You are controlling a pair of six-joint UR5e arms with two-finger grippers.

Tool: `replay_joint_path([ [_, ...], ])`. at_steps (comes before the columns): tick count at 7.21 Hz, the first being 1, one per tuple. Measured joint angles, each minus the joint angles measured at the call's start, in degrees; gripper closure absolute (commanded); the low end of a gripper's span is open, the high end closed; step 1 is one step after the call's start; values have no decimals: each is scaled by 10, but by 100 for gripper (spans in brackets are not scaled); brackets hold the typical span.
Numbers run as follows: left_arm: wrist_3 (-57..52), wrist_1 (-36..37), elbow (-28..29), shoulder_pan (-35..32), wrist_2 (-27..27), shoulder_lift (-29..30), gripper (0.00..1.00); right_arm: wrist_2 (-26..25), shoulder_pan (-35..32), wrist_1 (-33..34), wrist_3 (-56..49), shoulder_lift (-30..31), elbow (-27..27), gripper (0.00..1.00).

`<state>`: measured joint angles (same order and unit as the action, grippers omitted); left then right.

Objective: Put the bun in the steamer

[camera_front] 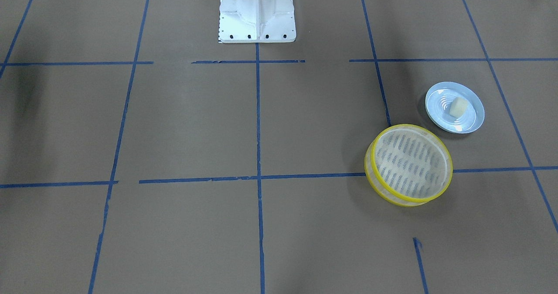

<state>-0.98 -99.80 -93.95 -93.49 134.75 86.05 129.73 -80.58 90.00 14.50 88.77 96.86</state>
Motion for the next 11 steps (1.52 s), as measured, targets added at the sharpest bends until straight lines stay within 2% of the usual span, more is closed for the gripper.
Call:
replay_joint_path([
  [2,13,-6,-7,18,2,18,0,0,0,0,0,0,0,0],
  [4,123,-16,-42,62,18,32,0,0,0,0,0,0,0,0],
  [6,208,-46,-83,139,11,37,0,0,0,0,0,0,0,0],
  [7,237,-71,-94,191,-16,36,0,0,0,0,0,0,0,0],
  [11,414,-207,-107,301,-84,-48,0,0,0,0,0,0,0,0],
])
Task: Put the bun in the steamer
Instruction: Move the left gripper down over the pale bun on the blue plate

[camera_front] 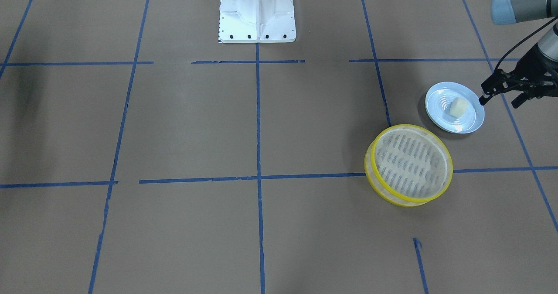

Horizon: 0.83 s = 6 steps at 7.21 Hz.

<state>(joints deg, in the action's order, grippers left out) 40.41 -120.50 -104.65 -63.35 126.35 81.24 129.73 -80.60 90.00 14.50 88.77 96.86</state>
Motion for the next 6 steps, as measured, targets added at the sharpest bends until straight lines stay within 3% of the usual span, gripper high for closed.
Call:
replay_joint_path([
  [3,79,-31,17,66,-55,-22,0,0,0,0,0,0,0,0],
  [6,140,-139,85,101,-68,-20,0,0,0,0,0,0,0,0],
])
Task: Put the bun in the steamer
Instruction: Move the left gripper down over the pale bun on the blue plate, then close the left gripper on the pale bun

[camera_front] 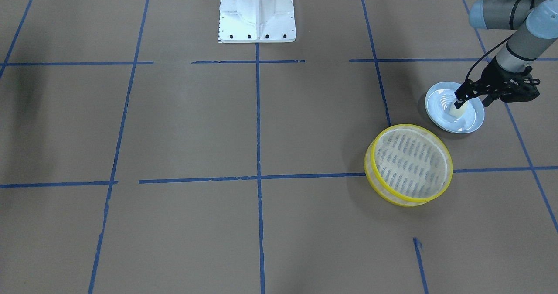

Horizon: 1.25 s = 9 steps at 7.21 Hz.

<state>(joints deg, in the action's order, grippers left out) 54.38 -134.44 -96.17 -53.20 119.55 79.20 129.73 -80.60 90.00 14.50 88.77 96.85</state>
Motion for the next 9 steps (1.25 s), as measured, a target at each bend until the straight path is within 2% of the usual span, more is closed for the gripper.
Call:
replay_joint_path([
  [5,9,-15,11,38,-3,2,0,0,0,0,0,0,0,0],
  [7,8,-14,11,42,-11,2,10,0,0,0,0,0,0,0],
  [9,9,-14,8,42,-14,0,30,0,0,0,0,0,0,0],
])
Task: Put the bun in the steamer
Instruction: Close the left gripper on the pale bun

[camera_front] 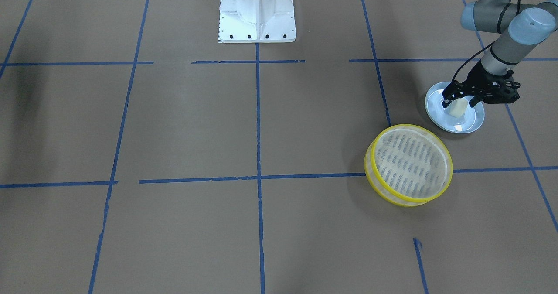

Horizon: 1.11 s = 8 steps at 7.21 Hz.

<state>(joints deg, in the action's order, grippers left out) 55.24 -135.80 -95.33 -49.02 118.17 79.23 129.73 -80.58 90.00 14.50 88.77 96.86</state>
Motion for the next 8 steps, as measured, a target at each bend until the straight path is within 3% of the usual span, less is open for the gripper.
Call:
replay_joint_path([
  [1,0,1,0,0,0,-1,39,0,0,0,0,0,0,0],
  [4,0,2,0,0,0,-2,48,0,0,0,0,0,0,0],
  [8,0,2,-3,-2,0,-4,69,0,0,0,0,0,0,0],
])
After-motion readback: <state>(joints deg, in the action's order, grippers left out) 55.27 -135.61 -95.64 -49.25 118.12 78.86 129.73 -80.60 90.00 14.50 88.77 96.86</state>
